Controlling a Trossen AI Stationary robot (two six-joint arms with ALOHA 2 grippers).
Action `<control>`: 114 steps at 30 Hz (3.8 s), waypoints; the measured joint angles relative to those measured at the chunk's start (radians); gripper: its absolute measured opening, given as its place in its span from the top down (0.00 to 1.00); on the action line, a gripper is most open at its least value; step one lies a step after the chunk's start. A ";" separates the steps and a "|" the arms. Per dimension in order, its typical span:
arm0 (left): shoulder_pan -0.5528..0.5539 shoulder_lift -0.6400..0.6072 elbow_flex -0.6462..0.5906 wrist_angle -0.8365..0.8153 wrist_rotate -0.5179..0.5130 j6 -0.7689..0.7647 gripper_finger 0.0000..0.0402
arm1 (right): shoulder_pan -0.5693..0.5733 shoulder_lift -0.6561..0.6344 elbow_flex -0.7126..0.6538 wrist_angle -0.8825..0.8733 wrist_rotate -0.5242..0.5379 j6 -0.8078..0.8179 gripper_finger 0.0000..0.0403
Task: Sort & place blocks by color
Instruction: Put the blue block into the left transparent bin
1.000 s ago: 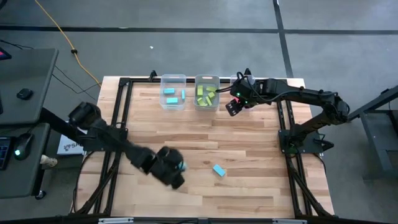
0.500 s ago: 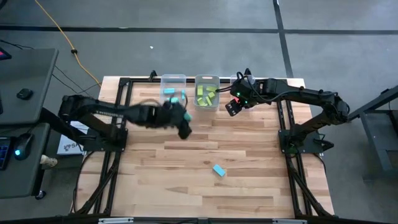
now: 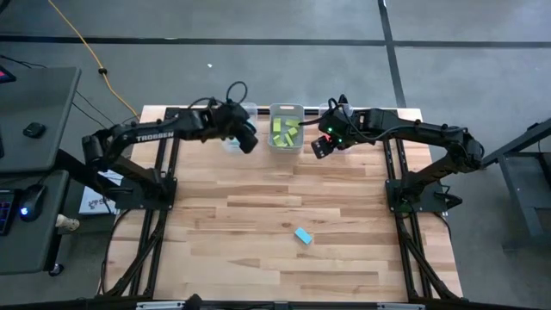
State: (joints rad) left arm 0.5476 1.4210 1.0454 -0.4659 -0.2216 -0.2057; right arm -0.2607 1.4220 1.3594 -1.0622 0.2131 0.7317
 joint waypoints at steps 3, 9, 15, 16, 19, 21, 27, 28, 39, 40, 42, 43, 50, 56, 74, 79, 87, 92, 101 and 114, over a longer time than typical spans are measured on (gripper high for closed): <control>0.047 0.003 0.000 0.000 0.013 0.036 0.80 | 0.000 0.000 0.000 0.004 0.001 0.027 0.45; 0.124 0.072 0.000 -0.008 0.087 0.070 0.79 | 0.000 0.000 0.000 0.035 0.005 0.052 0.45; 0.170 0.162 -0.001 -0.010 0.145 0.092 0.79 | 0.000 0.000 0.000 0.046 0.005 0.080 0.45; 0.175 0.173 -0.001 -0.010 0.151 0.103 0.79 | 0.000 0.000 0.000 0.046 0.005 0.080 0.45; 0.191 0.205 -0.001 -0.010 0.175 0.122 0.79 | 0.000 0.000 0.000 0.046 0.014 0.083 0.45; 0.201 0.224 -0.001 -0.008 0.184 0.131 0.79 | 0.000 0.000 0.000 0.045 0.021 0.102 0.45; 0.230 0.279 -0.001 -0.005 0.189 0.163 0.79 | 0.000 0.000 0.000 0.045 0.023 0.109 0.45; 0.233 0.288 -0.001 -0.005 0.189 0.168 0.79 | 0.000 0.000 0.000 0.045 0.023 0.109 0.45; 0.240 0.303 -0.001 0.033 0.189 0.183 0.79 | 0.000 0.000 0.000 0.070 0.023 0.107 0.45; 0.240 0.303 -0.001 0.034 0.189 0.193 0.79 | 0.000 0.000 0.000 0.072 0.023 0.107 0.45; 0.240 0.303 -0.001 0.035 0.188 0.208 0.78 | 0.000 0.000 0.000 0.077 0.023 0.107 0.45; 0.240 0.303 -0.001 0.037 0.184 0.209 0.77 | 0.000 0.000 0.000 0.079 0.023 0.107 0.45; 0.240 0.303 -0.001 0.045 0.178 0.210 0.63 | 0.000 0.000 0.000 0.081 0.023 0.118 0.45; 0.240 0.298 -0.001 0.038 0.177 0.210 0.53 | 0.022 0.000 0.000 0.081 -0.008 0.145 0.45; 0.189 -0.014 0.000 -0.092 0.256 0.104 0.51 | 0.333 0.006 0.001 0.185 -0.005 0.263 0.45; 0.124 -0.110 0.000 -0.136 0.263 -0.030 0.51 | 0.409 0.050 0.001 0.197 -0.012 0.263 0.45; -0.021 -0.207 0.000 -0.200 0.263 -0.196 0.51 | 0.524 0.174 0.001 0.215 -0.037 0.289 0.45; -0.110 -0.217 0.000 -0.261 0.259 -0.276 0.51 | 0.573 0.241 0.001 0.215 -0.049 0.343 0.45; -0.283 -0.216 0.000 -0.325 0.195 -0.409 0.51 | 0.631 0.349 0.001 0.227 -0.059 0.398 0.45; -0.428 -0.216 0.000 -0.347 0.121 -0.498 0.51 | 0.690 0.477 0.001 0.297 -0.071 0.437 0.45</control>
State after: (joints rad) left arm 0.1197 1.2053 1.0451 -0.8128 -0.1004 -0.7033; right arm 0.4296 1.8993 1.3602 -0.7653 0.1417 1.1691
